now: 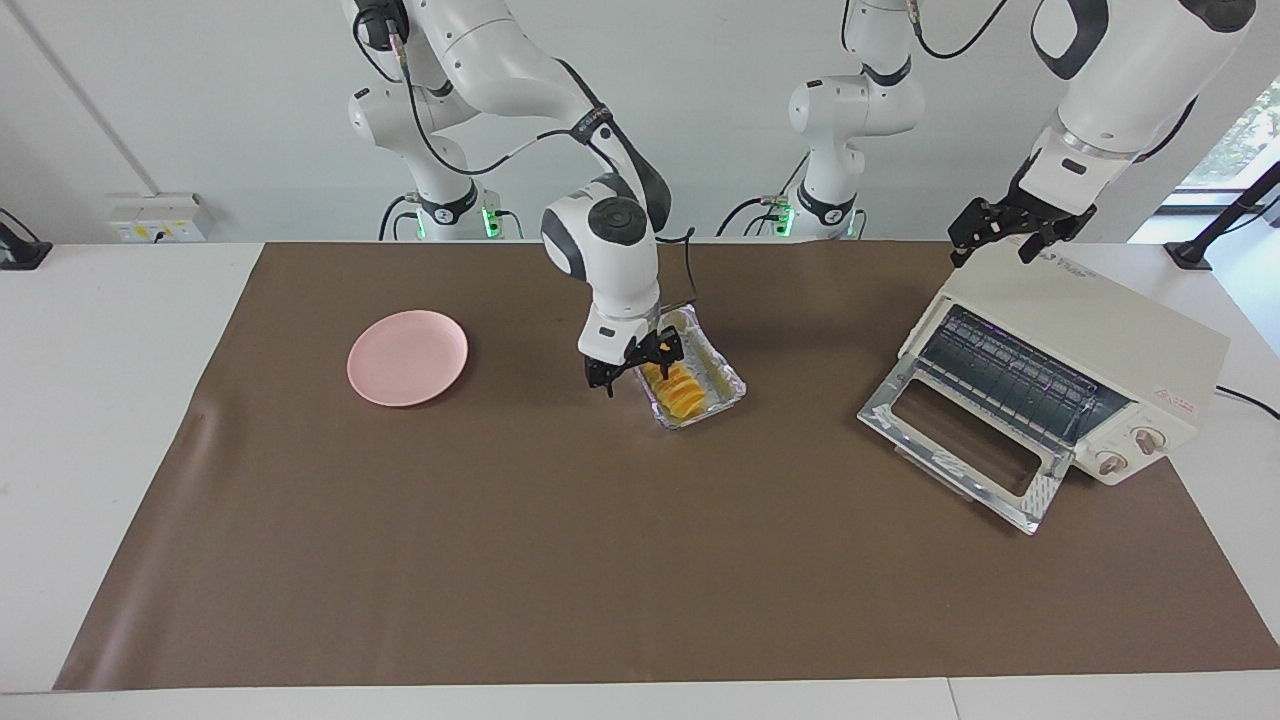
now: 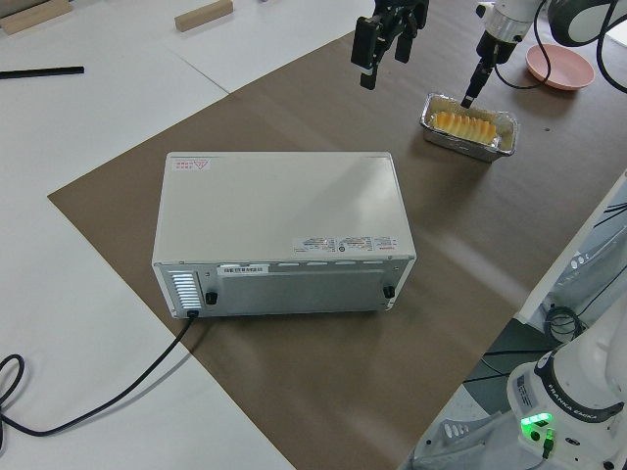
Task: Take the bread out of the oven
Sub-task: 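Grasp the foil tray rim with the right gripper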
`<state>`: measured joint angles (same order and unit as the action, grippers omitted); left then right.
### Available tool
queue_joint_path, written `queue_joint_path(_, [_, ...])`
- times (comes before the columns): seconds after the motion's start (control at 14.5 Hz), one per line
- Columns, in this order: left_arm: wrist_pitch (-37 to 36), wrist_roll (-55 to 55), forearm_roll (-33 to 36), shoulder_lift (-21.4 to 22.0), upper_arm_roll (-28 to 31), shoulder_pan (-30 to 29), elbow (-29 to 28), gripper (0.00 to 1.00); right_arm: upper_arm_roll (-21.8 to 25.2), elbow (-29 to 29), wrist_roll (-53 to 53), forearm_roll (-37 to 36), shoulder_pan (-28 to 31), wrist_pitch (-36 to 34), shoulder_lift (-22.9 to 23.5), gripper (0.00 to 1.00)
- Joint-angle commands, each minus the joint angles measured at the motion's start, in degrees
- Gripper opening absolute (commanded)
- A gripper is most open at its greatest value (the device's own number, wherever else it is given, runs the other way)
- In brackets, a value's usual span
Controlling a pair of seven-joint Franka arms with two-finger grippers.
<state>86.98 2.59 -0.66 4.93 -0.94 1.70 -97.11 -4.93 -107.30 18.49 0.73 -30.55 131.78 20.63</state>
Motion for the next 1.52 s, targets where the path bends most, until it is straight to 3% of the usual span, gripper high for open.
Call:
queue_joint_path(0.0, [3.5, 1.1, -1.0, 1.8, -1.0, -0.7, -3.0, 1.00, 0.1, -1.2, 1.8, 0.2, -0.2, 1.3, -0.2, 0.99])
queue_joint_path(0.21, [3.5, 1.1, -2.3, 0.4, -0.9, -0.7, -2.0, 1.00, 0.1, -2.1, 3.1, 0.2, -0.3, 1.4, -0.3, 0.76])
queue_joint_path(0.28, [1.9, 1.2, -2.4, -3.3, -0.9, -0.6, 0.9, 1.00, 0.1, -2.5, 4.3, 0.2, -0.7, 1.5, -0.2, 0.73])
queue_joint_path(0.41, [0.5, 1.4, -2.2, -2.0, -0.9, -0.4, 0.2, 1.00, 0.1, -2.6, 7.0, 0.3, -1.5, 1.7, -0.3, 0.61])
queue_joint_path(0.55, [1.0, 1.2, -2.2, -0.3, -0.9, 0.4, -1.2, 1.00, 0.1, -2.6, 9.0, 0.3, -1.9, 1.8, -0.3, 0.36])
queue_joint_path(0.69, [0.6, 1.1, -2.1, -0.1, -0.9, 0.8, -1.1, 1.00, 0.1, -2.6, 11.4, 0.2, -2.4, 2.2, -0.3, 0.01])
queue_joint_path(1.1, [0.8, 1.4, -2.1, 0.0, -0.6, 0.0, -0.7, 1.00, 0.4, -2.0, 11.2, 0.2, -1.3, 1.8, -1.1, 0.00])
queue_joint_path(1.45, [0.8, 1.4, -2.1, -0.1, -0.6, 0.0, -0.8, 1.00, 0.4, -1.2, 3.8, 0.2, 9.2, -6.6, -10.2, 0.00])
